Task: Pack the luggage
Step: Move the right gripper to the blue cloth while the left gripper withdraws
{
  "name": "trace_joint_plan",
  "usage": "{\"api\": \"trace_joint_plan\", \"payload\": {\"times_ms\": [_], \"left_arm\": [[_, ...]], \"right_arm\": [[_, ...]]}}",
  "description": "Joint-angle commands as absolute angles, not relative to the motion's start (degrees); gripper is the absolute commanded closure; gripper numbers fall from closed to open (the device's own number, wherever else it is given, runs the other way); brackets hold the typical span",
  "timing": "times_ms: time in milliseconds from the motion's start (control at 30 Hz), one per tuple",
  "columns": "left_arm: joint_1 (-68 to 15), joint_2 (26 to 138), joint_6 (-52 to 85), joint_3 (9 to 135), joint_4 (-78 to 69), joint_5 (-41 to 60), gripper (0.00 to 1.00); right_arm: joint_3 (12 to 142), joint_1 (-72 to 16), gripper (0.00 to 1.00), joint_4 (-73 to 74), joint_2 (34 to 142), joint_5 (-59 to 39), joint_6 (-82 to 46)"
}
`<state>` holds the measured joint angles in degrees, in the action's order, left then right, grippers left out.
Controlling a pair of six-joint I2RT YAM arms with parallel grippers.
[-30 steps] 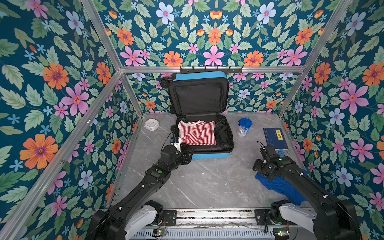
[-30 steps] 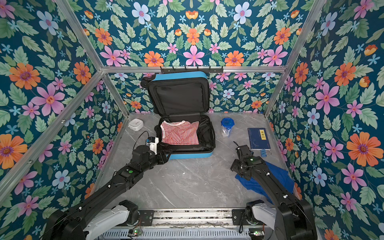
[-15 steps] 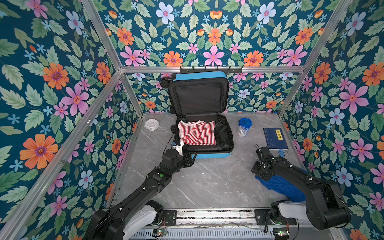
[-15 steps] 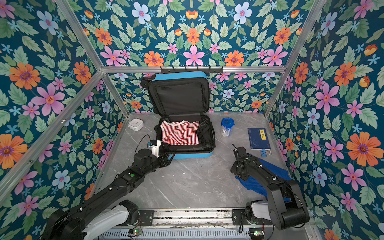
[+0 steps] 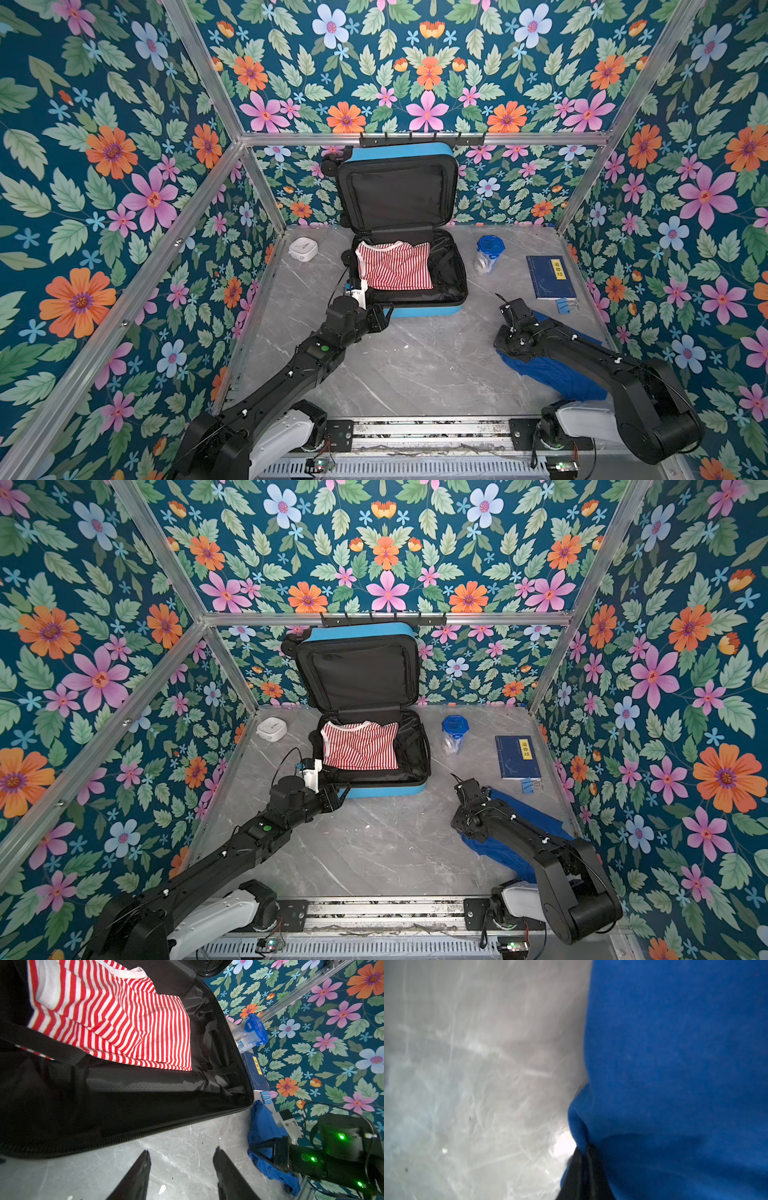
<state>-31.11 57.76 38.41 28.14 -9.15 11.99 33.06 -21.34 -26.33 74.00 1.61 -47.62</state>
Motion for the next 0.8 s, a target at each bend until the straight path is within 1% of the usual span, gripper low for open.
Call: {"api": "trace_joint_plan", "payload": {"times_ms": [0,267,433,600,767], "left_arm": [[-31.11,58.24,38.24,28.65,-9.00,11.03,0.47],[-30.98,61.19,38.49,29.60,-6.36,9.33,0.45],[-30.21,60.86,38.73,29.36,-4.73,7.91,0.44],[-27.60,59.62,38.26,29.05,-3.19,8.77,0.41],[-24.06,58.99,38.15,28.17,-1.61,10.25,0.41]], "right_arm": [[34.15,-24.47,0.95,-27.78,73.92,0.97,-47.75],[39.56,-35.84,1.00,-28.51,77.48,2.54,-48.27],[44.13,-42.35,1.00,-29.04,82.19,2.59,-49.02],[51.87,-50.17,1.00,-31.46,87.97,3.83,-48.30],[60.64,-56.02,1.00,-33.15,93.89,3.57,-44.88]]}}
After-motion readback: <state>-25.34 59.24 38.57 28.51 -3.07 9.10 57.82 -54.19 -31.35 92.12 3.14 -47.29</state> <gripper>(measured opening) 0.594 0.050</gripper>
